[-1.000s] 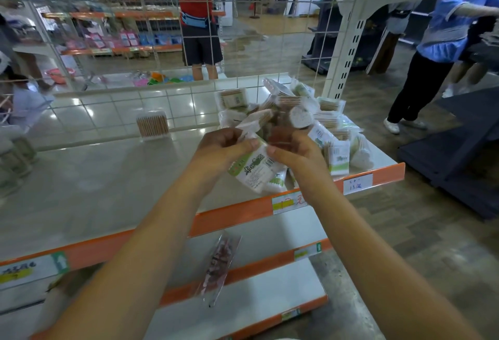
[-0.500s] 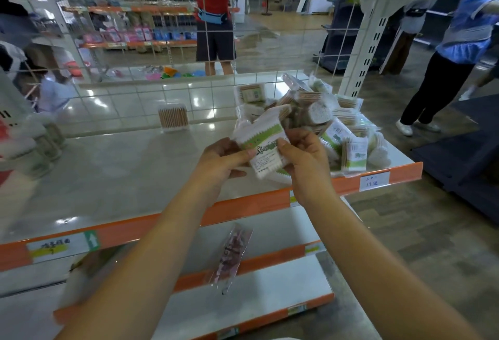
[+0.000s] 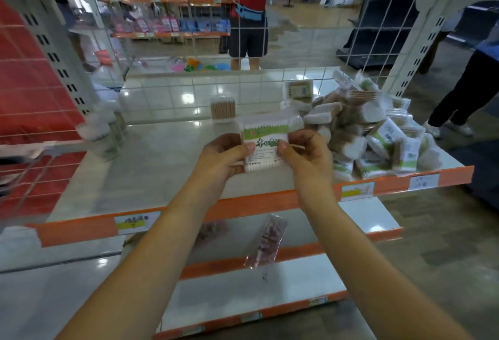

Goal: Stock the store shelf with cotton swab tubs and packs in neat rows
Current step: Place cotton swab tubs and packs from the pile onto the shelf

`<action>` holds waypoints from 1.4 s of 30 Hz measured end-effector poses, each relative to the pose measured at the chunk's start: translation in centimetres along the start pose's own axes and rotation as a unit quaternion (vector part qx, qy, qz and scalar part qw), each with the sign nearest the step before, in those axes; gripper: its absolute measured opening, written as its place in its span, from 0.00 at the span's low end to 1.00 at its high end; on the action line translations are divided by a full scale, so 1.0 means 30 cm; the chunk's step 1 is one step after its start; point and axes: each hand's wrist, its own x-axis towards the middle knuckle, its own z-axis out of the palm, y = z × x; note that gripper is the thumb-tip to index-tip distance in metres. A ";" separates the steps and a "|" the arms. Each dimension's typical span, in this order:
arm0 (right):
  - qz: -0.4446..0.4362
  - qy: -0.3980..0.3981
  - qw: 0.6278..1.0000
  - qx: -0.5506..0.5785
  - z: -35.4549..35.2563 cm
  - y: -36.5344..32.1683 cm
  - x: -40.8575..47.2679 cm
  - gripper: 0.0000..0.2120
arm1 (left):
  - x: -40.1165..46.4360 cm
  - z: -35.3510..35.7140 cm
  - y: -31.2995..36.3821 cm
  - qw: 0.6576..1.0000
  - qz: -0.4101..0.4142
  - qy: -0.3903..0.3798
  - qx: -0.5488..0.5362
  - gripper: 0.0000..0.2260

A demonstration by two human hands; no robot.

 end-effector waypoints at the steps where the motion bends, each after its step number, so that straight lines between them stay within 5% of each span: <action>1: -0.017 0.004 0.999 -0.036 0.023 0.011 -0.010 0.11 | -0.009 -0.025 0.010 1.000 0.003 0.004 -0.007 0.07; 5: -0.148 0.011 0.968 -0.203 0.108 0.052 -0.055 0.10 | -0.041 -0.128 0.033 0.999 0.024 0.019 -0.015 0.04; 10: -0.199 -0.018 0.953 -0.230 0.230 0.069 -0.121 0.04 | -0.066 -0.241 0.051 0.997 0.057 0.050 0.002 0.04; 17: 0.012 -0.082 0.991 -0.109 0.368 0.068 -0.174 0.13 | -0.107 -0.344 0.052 0.987 0.120 0.046 0.094 0.07; 21: 0.043 -0.063 0.995 -0.061 0.391 0.088 -0.203 0.06 | -0.138 -0.377 0.022 0.968 0.175 -0.008 0.177 0.13; 25: 0.054 -0.046 0.993 -0.090 0.384 0.124 -0.191 0.10 | -0.120 -0.409 0.005 0.952 0.188 -0.021 0.242 0.12; 29: 0.047 -0.054 0.994 -0.082 0.362 0.133 -0.133 0.12 | -0.079 -0.432 -0.003 0.910 0.191 -0.005 0.367 0.07; 35: 0.060 -0.053 0.988 -0.132 0.339 0.200 0.027 0.13 | -0.010 -0.464 -0.038 0.777 0.130 -0.046 0.615 0.14; 42: -0.021 -0.110 0.962 -0.249 0.309 0.311 0.229 0.16 | 0.059 -0.442 -0.081 0.772 0.049 -0.038 0.632 0.12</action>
